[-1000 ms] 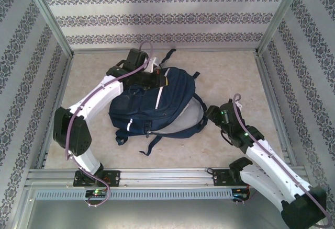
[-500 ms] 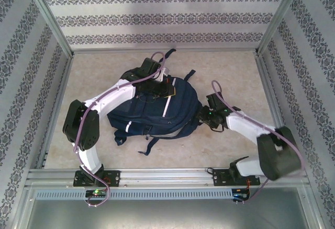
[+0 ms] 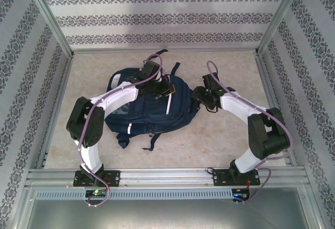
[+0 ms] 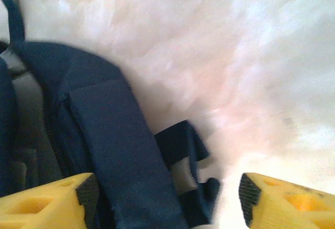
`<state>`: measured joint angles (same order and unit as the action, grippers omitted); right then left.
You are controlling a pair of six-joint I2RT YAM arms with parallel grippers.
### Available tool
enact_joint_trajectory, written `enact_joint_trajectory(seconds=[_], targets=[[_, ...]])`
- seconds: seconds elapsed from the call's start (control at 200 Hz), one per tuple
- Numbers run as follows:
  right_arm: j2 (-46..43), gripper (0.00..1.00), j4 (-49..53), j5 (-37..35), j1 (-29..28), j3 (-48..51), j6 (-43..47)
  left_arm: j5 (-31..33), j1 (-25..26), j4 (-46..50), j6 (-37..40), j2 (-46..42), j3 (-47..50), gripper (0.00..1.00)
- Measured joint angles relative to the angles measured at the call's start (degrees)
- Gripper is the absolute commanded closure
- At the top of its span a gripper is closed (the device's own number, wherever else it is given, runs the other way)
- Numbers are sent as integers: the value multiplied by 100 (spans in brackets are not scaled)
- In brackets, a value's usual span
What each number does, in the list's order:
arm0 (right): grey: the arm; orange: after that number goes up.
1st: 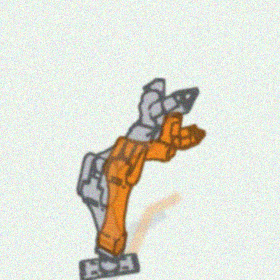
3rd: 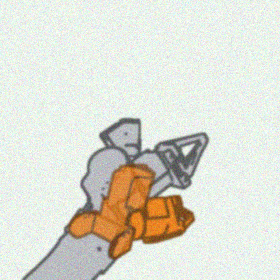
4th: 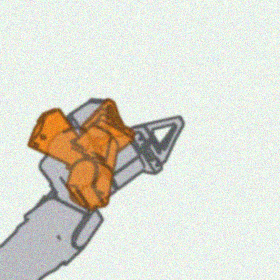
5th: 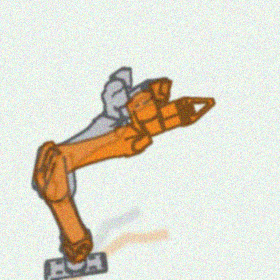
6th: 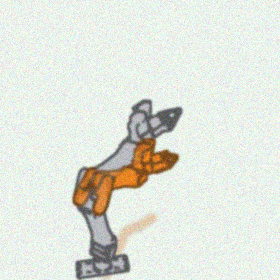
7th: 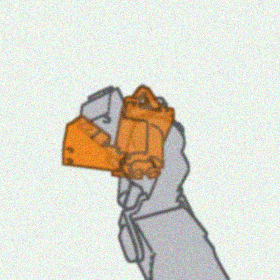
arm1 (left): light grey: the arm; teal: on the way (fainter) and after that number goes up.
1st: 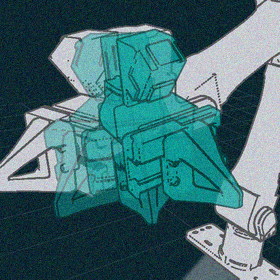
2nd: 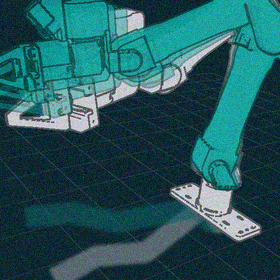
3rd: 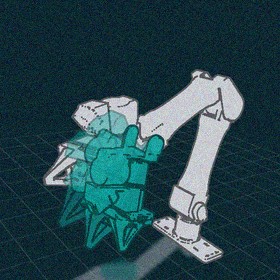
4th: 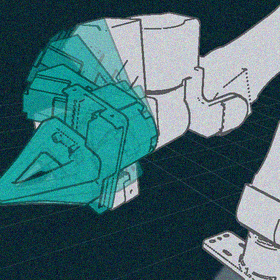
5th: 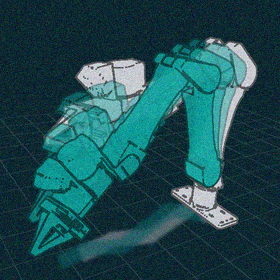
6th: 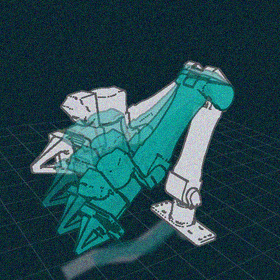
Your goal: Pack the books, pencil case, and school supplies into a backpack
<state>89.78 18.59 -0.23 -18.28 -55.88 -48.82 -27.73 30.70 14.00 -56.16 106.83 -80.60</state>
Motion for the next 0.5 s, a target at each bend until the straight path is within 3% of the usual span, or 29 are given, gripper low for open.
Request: enact_joint_trajectory(seconds=[0.245, 0.38, 0.5], targets=[[-1458, 32, 337, -1353, -640, 339, 428, 129, -2, -680, -1010, 962, -551, 100], [-2028, 36, 302, -1279, -1143, 636, 892, 219, -7, -1027, -1307, 1257, -929, 100], [-2258, 40, 188, -675, -1552, 807, 1357, 232, -96, -1207, -1462, 1268, -1084, 100]])
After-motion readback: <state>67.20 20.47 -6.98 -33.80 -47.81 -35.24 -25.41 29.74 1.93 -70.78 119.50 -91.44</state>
